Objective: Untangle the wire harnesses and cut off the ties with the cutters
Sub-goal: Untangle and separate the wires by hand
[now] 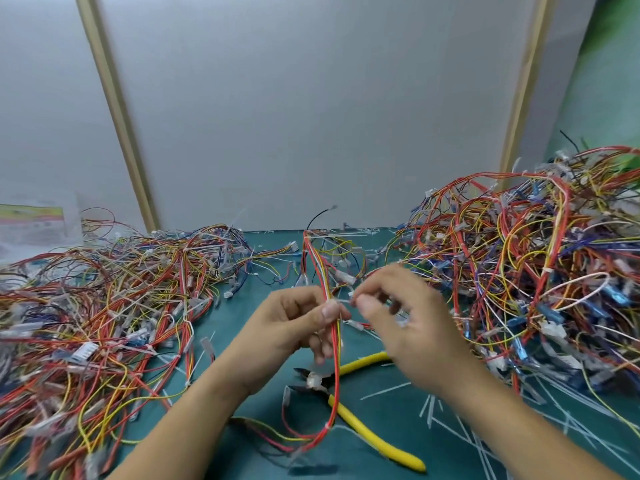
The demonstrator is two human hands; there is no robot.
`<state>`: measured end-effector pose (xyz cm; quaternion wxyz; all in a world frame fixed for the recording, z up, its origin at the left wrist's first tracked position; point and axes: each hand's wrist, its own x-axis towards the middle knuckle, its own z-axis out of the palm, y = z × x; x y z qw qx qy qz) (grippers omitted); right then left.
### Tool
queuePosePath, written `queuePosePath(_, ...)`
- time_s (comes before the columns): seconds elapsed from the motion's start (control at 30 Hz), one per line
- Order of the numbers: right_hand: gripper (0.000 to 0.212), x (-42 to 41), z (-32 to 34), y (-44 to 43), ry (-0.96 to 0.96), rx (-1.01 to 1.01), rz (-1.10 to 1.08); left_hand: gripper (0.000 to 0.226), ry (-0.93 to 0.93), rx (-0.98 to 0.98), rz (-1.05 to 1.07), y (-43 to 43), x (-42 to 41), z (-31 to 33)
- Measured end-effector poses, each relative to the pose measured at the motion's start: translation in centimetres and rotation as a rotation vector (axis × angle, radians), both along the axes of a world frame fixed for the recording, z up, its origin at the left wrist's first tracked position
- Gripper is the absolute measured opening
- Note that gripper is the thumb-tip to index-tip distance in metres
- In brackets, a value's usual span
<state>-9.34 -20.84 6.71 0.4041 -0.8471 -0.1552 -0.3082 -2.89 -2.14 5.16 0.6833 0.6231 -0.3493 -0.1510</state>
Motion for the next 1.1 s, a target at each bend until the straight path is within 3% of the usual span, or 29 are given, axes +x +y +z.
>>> queuePosePath(0.1,0.010,0.3,-1.0,0.2,0.177,-0.133,0.033,0.023,0.001,-0.009,-0.014,-0.2,0.1,-0.2)
queuePosePath(0.17,0.005,0.4,-1.3,0.2,0.173,-0.119,-0.016,0.023,0.012,-0.014,-0.012,-0.2,0.2,-0.3)
queuePosePath(0.3,0.020,0.5,-1.2,-0.2,0.142,-0.073,-0.084,0.021,0.050,0.001,-0.023,-0.2,0.2,-0.4)
queuePosePath(0.37,0.009,0.5,-1.0,-0.4,0.222,-0.110,-0.048,0.018,0.065,0.028,-0.025,-0.4,0.0,-0.5)
queuePosePath(0.5,0.033,0.6,-1.3,-0.2,0.360,-0.139,0.066,0.016,0.019,0.124,0.074,-0.7,-0.1,-0.8)
queuePosePath(0.73,0.041,0.6,-1.5,0.1,0.338,-0.044,0.118,0.015,0.019,0.071,0.124,-1.0,0.0,-0.8)
queuePosePath(1.0,0.048,1.1,-1.5,0.0,0.259,-0.142,0.045,0.012,0.077,0.069,0.138,-1.4,0.0,-0.8)
queuePosePath(1.1,0.046,1.2,-1.8,-0.4,0.254,-0.082,0.033,0.012,0.074,0.060,0.120,-1.1,-0.1,-0.8)
